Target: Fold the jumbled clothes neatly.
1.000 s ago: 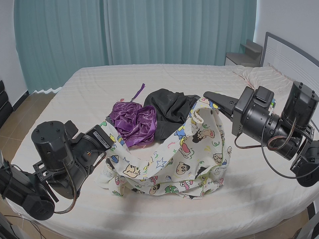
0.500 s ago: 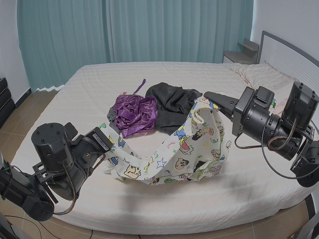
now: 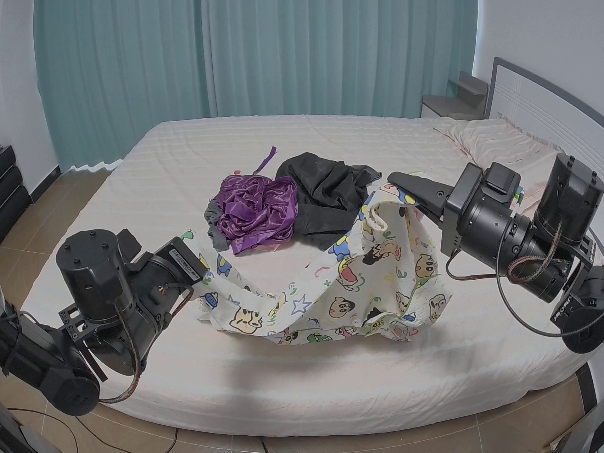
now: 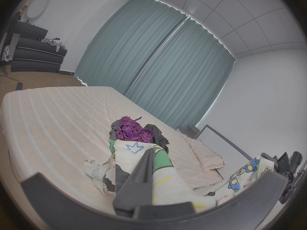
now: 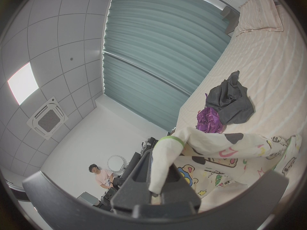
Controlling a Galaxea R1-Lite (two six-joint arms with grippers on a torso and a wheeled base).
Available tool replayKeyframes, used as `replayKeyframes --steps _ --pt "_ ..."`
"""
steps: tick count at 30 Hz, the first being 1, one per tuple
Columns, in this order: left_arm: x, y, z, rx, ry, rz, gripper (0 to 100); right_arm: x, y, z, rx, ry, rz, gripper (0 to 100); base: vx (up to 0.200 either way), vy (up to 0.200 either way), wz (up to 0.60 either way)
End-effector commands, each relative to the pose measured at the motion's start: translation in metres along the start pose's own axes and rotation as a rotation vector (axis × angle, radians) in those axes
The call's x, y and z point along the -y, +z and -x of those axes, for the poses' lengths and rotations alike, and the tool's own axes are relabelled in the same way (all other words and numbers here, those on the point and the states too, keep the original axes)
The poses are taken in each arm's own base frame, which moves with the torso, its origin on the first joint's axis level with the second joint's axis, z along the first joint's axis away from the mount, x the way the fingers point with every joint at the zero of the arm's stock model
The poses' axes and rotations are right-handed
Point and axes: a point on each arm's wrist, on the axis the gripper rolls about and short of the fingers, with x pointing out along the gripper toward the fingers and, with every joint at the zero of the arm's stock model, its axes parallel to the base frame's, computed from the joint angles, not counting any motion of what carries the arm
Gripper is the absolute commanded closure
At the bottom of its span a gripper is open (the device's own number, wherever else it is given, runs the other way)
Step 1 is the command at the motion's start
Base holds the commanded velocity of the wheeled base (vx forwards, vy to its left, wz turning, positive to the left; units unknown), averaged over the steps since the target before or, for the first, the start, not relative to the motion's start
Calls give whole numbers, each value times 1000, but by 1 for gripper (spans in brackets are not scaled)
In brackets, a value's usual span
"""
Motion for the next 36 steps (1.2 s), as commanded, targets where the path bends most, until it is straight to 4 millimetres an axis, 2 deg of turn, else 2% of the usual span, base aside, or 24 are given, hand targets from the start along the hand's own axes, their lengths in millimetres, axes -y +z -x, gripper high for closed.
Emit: replayKeyframes --steps 1,7,28,36 --pt "-2 1 -1 5 7 1 100 1 0 -1 0 -2 0 100 0 200 0" --pt "-7 6 -6 25 28 7 100 3 3 -1 6 -10 -1 100 0 200 0" --pt "-12 9 -10 38 53 7 100 10 7 -3 19 -32 -1 100 0 0 0" --pt "-13 11 -11 43 57 10 100 10 7 -3 20 -28 -1 100 0 200 0"
